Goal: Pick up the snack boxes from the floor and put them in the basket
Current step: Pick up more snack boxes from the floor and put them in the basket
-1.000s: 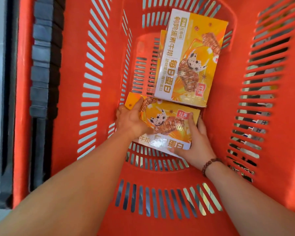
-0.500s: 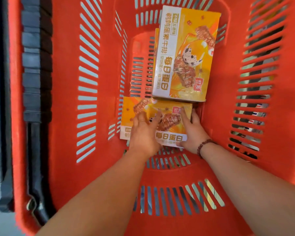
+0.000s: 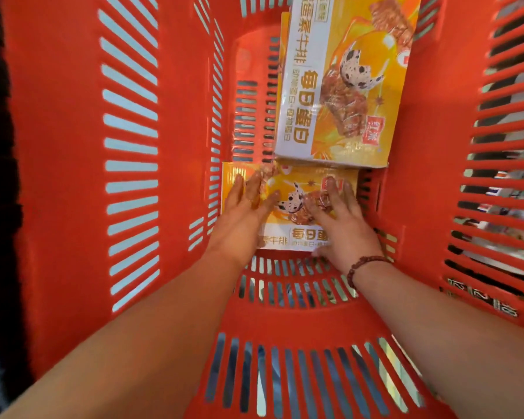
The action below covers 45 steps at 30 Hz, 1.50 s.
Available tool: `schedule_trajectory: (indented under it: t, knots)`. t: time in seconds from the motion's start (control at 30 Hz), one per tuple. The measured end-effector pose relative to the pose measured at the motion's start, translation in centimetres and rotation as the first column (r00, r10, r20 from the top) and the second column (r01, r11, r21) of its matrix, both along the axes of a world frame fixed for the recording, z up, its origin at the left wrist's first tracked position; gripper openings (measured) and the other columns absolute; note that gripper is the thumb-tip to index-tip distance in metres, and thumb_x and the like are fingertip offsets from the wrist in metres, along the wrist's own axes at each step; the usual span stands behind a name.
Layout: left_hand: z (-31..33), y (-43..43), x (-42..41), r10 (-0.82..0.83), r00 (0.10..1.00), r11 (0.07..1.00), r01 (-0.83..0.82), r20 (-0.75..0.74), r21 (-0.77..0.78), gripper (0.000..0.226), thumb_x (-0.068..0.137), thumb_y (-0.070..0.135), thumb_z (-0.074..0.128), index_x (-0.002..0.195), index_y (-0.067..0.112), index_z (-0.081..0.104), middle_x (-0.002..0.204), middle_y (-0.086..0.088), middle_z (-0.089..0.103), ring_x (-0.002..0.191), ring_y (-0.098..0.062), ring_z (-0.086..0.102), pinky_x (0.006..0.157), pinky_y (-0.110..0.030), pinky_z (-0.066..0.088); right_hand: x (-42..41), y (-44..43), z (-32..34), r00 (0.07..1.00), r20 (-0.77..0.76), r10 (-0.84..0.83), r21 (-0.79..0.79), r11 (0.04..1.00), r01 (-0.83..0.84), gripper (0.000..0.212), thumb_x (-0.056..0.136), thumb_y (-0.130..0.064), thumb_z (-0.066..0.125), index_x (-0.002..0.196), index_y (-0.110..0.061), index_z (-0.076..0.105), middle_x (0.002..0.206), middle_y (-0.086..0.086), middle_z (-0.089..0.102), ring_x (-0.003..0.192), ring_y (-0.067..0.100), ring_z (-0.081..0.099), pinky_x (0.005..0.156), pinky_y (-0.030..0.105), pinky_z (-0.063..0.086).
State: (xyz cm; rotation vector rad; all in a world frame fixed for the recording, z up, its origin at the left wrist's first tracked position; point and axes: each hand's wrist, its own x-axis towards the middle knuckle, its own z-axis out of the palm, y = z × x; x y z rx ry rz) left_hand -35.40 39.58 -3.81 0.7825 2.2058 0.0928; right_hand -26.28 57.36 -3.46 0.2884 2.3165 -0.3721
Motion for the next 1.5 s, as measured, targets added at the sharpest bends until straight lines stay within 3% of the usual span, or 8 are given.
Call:
schedule_trajectory:
  t: [0.17,0.37,0.6,0.77,0.93,1.13,1.27,1.5]
  knots:
    - [1.8,0.9,-1.0,-0.012,0.996,0.998,0.018,0.087,-0.064,0.082,0.082,0.022,0.068,0.146,0.033,0.018,0.157,-0.005,-0.008,0.143,-0.036,-0.003,0.114,-0.039,0.018,-1.1,0.1,1.6,0.999,0.029,-0.021,-0.028,0.999,0.022,0.086,0.079,-0.020,0.071,0.145,-0.037,0.018,0.157,0.004,-0.007,0.144,0.030,-0.007,0.104,0.044,0.040]
    - [8.7,2.9,-3.8,0.082,0.989,0.997,-0.082,0.122,-0.003,0.054,0.082,0.029,0.064,0.132,0.021,0.047,0.134,-0.011,0.047,0.119,-0.031,0.049,0.092,-0.037,0.045,-2.8,-0.6,7.6,0.896,-0.018,-0.443,-0.094,0.893,0.440,0.055,0.076,-0.026,0.070,0.128,-0.023,0.051,0.131,0.008,0.046,0.123,0.029,0.041,0.100,0.035,0.040]
    - [18.5,4.2,-5.1,0.137,0.966,0.942,-0.195,0.218,0.274,0.037,0.078,0.020,0.068,0.114,0.013,0.063,0.109,-0.010,0.066,0.105,-0.024,0.060,0.086,-0.031,0.045,-1.8,-2.9,17.9,0.419,-0.179,-0.890,-0.362,0.456,0.813,0.033,0.071,-0.020,0.074,0.104,-0.020,0.067,0.106,0.002,0.067,0.100,0.020,0.061,0.090,0.036,0.048]
    - [27.7,4.7,-4.7,-0.028,0.948,0.858,-0.140,0.317,0.494,0.036,0.071,0.035,0.059,0.099,0.013,0.067,0.090,0.002,0.066,0.085,-0.015,0.062,0.078,-0.031,0.049,0.4,-5.5,26.4,0.056,-0.298,-0.953,-0.480,0.200,0.854,0.030,0.071,-0.016,0.076,0.100,-0.015,0.068,0.094,0.001,0.068,0.090,0.017,0.063,0.084,0.027,0.048]
    - [34.8,4.8,-3.0,-0.227,0.934,0.790,0.010,0.276,0.614,0.027,0.072,0.028,0.062,0.098,0.021,0.067,0.094,0.003,0.067,0.086,-0.013,0.063,0.080,-0.036,0.052,4.9,-9.1,33.7,-0.237,-0.423,-0.875,-0.578,0.059,0.814,0.033,0.071,-0.009,0.077,0.088,-0.032,0.061,0.082,-0.010,0.064,0.076,0.006,0.060,0.077,0.023,0.048]
    - [42.4,5.9,5.0,-0.464,0.828,0.706,0.130,0.315,0.697,0.025,0.076,0.017,0.071,0.095,0.031,0.064,0.091,0.015,0.066,0.083,-0.002,0.062,0.076,-0.017,0.047,14.5,-14.4,41.0,-0.624,-0.432,-0.651,-0.665,-0.238,0.708,0.027,0.074,-0.006,0.075,0.094,-0.022,0.065,0.083,-0.013,0.062,0.076,0.002,0.057,0.075,0.021,0.049]
    - [45.3,5.3,12.6,-0.629,0.700,0.644,0.227,0.338,0.731,0.031,0.078,0.009,0.071,0.100,0.028,0.063,0.097,0.008,0.067,0.088,0.001,0.060,0.076,-0.008,0.044,21.5,-19.2,45.1,-0.778,-0.423,-0.465,-0.692,-0.388,0.608,0.024,0.078,-0.004,0.071,0.096,-0.018,0.065,0.088,-0.013,0.064,0.084,0.010,0.060,0.080,0.026,0.050]
    - [48.1,-0.9,28.0,-0.863,0.391,0.479,0.429,0.320,0.766,0.031,0.077,0.007,0.072,0.095,0.030,0.061,0.093,0.017,0.063,0.081,0.007,0.058,0.080,-0.024,0.050,33.3,-32.4,48.7,-0.897,-0.438,-0.054,-0.713,-0.587,0.383,0.022,0.078,-0.006,0.071,0.094,-0.019,0.064,0.087,-0.009,0.065,0.080,0.010,0.060,0.081,0.032,0.053]
